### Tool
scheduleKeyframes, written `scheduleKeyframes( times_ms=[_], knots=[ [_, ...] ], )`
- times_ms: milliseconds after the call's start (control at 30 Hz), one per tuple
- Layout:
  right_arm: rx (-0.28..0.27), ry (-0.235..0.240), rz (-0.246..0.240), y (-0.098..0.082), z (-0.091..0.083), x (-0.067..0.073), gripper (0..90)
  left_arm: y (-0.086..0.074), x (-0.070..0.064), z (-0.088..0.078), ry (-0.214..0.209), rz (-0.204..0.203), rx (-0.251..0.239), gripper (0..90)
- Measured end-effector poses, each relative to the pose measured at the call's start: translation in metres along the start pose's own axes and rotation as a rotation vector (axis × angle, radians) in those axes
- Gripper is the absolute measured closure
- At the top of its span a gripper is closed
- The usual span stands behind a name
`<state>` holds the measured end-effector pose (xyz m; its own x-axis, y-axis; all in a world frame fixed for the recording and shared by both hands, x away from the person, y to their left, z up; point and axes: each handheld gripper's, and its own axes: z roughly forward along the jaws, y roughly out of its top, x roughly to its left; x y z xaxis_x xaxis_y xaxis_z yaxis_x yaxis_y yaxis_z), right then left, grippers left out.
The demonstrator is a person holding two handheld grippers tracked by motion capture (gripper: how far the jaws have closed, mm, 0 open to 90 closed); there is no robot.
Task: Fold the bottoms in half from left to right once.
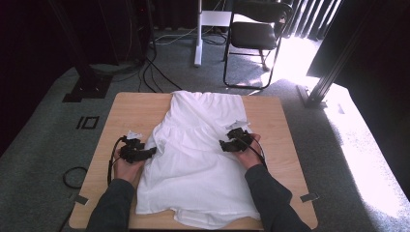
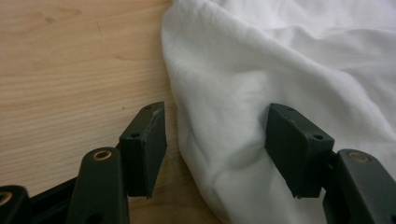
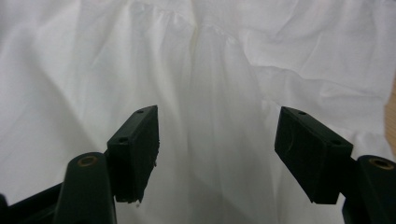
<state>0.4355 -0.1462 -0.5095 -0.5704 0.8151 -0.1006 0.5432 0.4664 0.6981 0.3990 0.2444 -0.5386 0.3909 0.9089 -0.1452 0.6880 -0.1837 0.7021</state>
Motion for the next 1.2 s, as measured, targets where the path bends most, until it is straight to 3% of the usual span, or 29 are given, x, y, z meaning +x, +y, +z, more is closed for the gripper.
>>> scheduleKeyframes(
  times_ms=[67, 133, 167, 233, 267, 333, 367, 467, 600, 733, 933, 1000, 1033, 1133, 1200],
  knots=[
    [0.019, -0.012, -0.012, 0.004, 0.011, 0.0, 31.3, 0.0, -0.002, 0.004, 0.001, 0.006, 0.01, 40.8],
    [0.047, -0.07, -0.03, 0.006, 0.019, -0.002, 34.3, -0.001, -0.003, 0.007, 0.003, 0.005, 0.019, 44.2],
    [0.052, -0.072, -0.028, 0.007, 0.021, -0.005, 40.1, -0.001, -0.003, 0.007, 0.006, 0.011, 0.021, 47.1],
    [0.059, -0.103, -0.014, 0.008, 0.023, -0.011, 55.7, 0.0, -0.003, 0.006, 0.003, 0.017, 0.035, 61.4],
    [0.07, -0.106, 0.0, 0.008, 0.023, -0.016, 69.6, 0.0, -0.003, 0.006, -0.008, 0.024, 0.043, 69.3],
    [0.076, -0.088, 0.024, 0.006, 0.023, -0.027, 88.3, 0.0, -0.004, 0.004, -0.014, 0.042, 0.041, 80.9],
    [0.081, -0.097, 0.039, 0.005, 0.022, -0.033, 89.3, -0.001, -0.005, 0.002, -0.014, 0.043, 0.038, 84.1],
    [0.034, -0.11, 0.12, 0.002, 0.01, -0.053, 89.6, -0.003, -0.009, -0.01, -0.015, 0.065, 0.029, 86.9],
    [-0.032, -0.145, 0.186, -0.002, -0.015, -0.079, 89.8, -0.013, -0.009, -0.032, -0.015, 0.054, 0.007, 87.4],
    [0.003, -0.143, 0.235, -0.02, -0.016, -0.097, 89.7, -0.03, -0.01, -0.039, 0.021, 0.058, 0.041, 87.4],
    [0.042, -0.109, 0.275, -0.042, 0.002, -0.098, 88.9, -0.037, -0.007, -0.041, 0.018, 0.032, 0.048, 86.8],
    [0.033, -0.108, 0.251, -0.044, 0.006, -0.095, 81.6, -0.037, -0.006, -0.044, 0.036, 0.038, 0.006, 77.8],
    [0.048, -0.117, 0.243, -0.044, 0.008, -0.094, 77.9, -0.036, -0.004, -0.048, 0.046, 0.018, -0.014, 69.7],
    [0.065, -0.135, 0.253, -0.046, 0.011, -0.095, 68.1, -0.031, 0.004, -0.06, 0.067, -0.028, -0.108, 57.7],
    [0.07, -0.143, 0.271, -0.047, 0.013, -0.096, 63.0, -0.023, 0.009, -0.064, 0.051, -0.057, -0.132, 51.8]
  ],
)
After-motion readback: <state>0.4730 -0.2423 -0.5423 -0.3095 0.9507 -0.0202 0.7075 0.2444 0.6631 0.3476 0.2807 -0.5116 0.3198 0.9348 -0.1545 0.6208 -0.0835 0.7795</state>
